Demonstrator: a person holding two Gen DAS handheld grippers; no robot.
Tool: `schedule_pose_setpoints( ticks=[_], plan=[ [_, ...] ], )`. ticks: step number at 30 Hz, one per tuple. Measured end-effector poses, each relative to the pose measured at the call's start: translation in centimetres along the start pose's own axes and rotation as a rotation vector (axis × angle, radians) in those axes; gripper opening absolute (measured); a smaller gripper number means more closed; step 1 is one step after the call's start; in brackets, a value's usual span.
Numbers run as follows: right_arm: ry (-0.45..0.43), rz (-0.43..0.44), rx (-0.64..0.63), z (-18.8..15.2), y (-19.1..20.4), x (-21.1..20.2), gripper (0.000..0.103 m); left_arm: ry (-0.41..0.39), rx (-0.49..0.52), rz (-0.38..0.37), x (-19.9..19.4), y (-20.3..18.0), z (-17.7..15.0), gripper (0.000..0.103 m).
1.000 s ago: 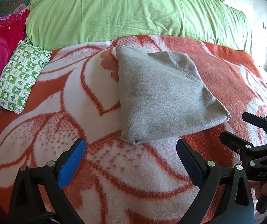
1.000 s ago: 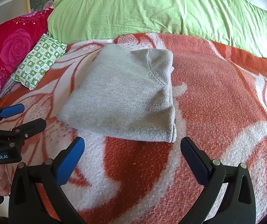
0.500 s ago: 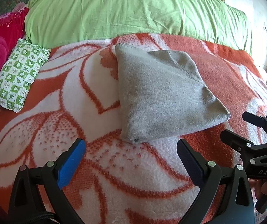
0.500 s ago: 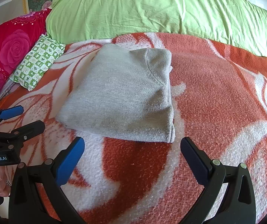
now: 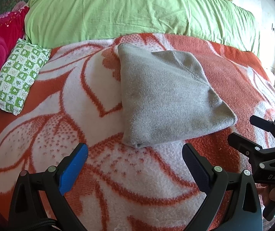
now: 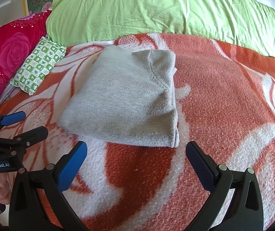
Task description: Fold small clothes
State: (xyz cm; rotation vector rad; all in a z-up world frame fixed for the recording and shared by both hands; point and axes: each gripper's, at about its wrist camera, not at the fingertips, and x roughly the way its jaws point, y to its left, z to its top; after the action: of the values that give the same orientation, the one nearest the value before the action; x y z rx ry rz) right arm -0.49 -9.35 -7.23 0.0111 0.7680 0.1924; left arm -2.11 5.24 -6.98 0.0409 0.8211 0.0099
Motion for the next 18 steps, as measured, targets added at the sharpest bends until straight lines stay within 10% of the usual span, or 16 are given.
schedule_pose_setpoints(
  ticks=[18],
  plan=[
    [-0.014,0.000,0.023,0.56,-0.06,-0.52,0.102,0.005,0.003,-0.001,0.23,0.21,0.21,0.099]
  ],
)
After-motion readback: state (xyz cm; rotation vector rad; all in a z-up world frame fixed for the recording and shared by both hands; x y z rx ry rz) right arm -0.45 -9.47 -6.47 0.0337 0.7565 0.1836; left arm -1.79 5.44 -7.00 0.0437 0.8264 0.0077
